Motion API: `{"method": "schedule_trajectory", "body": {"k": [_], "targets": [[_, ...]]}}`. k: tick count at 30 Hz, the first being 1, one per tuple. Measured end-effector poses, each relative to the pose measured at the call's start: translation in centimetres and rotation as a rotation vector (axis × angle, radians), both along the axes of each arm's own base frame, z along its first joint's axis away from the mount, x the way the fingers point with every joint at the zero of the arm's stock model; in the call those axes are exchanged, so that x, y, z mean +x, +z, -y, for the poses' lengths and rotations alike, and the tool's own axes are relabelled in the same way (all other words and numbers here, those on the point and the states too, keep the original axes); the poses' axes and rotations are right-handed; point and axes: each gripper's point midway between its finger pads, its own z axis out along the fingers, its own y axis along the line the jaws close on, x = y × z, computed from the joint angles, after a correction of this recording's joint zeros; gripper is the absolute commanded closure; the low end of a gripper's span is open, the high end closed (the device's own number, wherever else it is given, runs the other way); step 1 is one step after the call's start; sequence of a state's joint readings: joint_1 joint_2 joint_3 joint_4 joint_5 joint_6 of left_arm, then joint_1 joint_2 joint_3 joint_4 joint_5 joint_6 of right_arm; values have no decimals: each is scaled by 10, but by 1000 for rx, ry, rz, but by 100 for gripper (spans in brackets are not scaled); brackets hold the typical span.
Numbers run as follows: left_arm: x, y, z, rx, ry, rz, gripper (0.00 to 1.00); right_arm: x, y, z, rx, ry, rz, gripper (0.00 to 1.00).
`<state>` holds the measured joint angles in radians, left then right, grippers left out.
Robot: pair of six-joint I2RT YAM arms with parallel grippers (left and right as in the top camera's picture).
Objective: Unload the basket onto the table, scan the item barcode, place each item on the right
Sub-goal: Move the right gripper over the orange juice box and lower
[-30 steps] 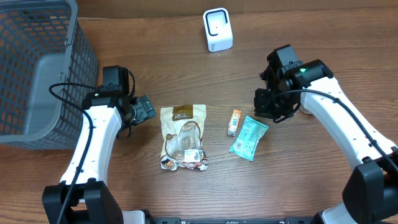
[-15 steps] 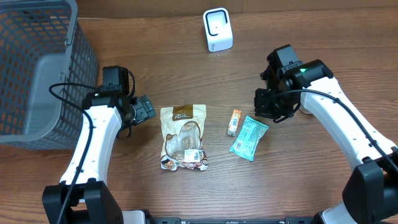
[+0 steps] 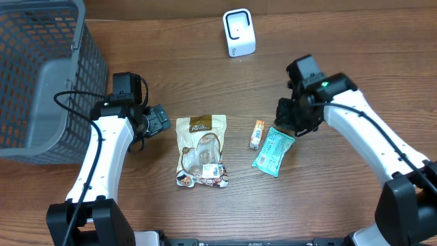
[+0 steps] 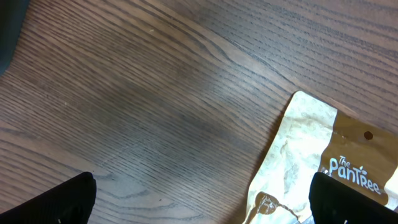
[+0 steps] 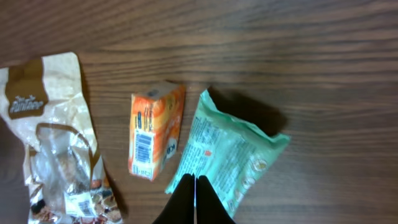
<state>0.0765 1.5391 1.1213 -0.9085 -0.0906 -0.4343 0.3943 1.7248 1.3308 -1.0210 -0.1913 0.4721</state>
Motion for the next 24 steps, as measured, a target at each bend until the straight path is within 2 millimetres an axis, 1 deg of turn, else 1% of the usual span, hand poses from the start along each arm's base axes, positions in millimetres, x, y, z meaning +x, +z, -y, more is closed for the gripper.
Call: {"method": "schedule_trajectory", "body": {"k": [3, 5, 10, 13, 16, 24], "targets": [[0, 0, 0, 0, 0, 0, 0, -3, -24, -7, 12, -16, 14, 96], [0, 0, 0, 0, 0, 0, 0, -5, -35, -9, 17, -28, 17, 96], [0, 0, 0, 0, 0, -1, 0, -7, -56, -11, 40, -95, 27, 96], [0, 0, 0, 0, 0, -1, 0, -7, -62, -13, 63, -113, 29, 96], [0, 0, 0, 0, 0, -1, 0, -13, -65, -16, 90, -115, 3, 96], [0, 0, 0, 0, 0, -1, 0, -15, -58, -35, 201, -96, -22, 96]]}}
